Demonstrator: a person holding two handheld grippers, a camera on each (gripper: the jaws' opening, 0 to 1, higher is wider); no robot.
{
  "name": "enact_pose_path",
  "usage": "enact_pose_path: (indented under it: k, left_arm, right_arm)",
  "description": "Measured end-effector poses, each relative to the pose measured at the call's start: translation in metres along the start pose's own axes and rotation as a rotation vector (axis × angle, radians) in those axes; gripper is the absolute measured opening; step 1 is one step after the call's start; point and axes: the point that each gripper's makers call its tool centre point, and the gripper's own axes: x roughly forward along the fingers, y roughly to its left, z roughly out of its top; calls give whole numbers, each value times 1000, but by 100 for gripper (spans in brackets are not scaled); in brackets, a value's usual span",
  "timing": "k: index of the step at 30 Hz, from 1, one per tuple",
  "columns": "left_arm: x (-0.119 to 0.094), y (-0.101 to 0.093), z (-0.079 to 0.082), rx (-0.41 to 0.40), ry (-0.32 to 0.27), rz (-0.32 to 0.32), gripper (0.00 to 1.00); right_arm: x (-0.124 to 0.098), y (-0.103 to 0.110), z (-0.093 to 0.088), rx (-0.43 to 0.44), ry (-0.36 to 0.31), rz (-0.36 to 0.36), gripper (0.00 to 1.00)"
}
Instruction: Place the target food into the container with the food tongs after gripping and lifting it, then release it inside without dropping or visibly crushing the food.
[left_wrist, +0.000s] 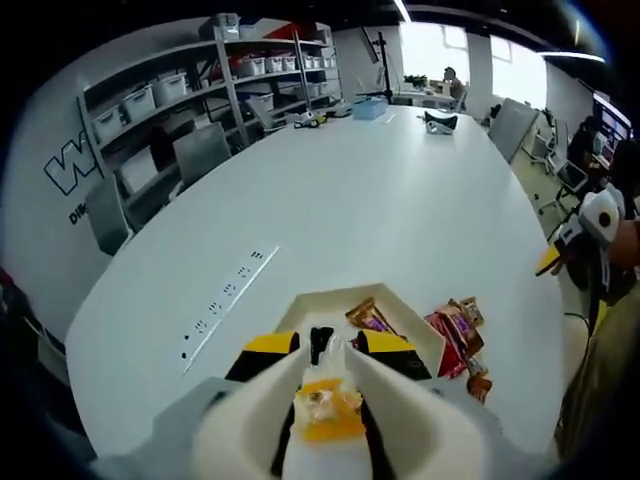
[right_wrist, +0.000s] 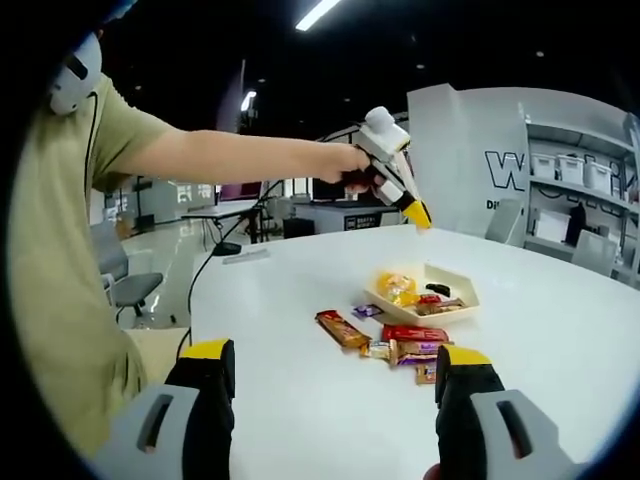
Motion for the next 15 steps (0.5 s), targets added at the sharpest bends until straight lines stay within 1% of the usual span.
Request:
enact_pose_path:
  k: [11,15]
  left_arm:
    - [-14,-18,-3,22,-24,-21,22]
    - [-17,-24,-4,32,-24,-26,22]
  right_arm:
    - [4,5,6,-9,-5,12,82]
    - [5,5,8,-10,-10,15,82]
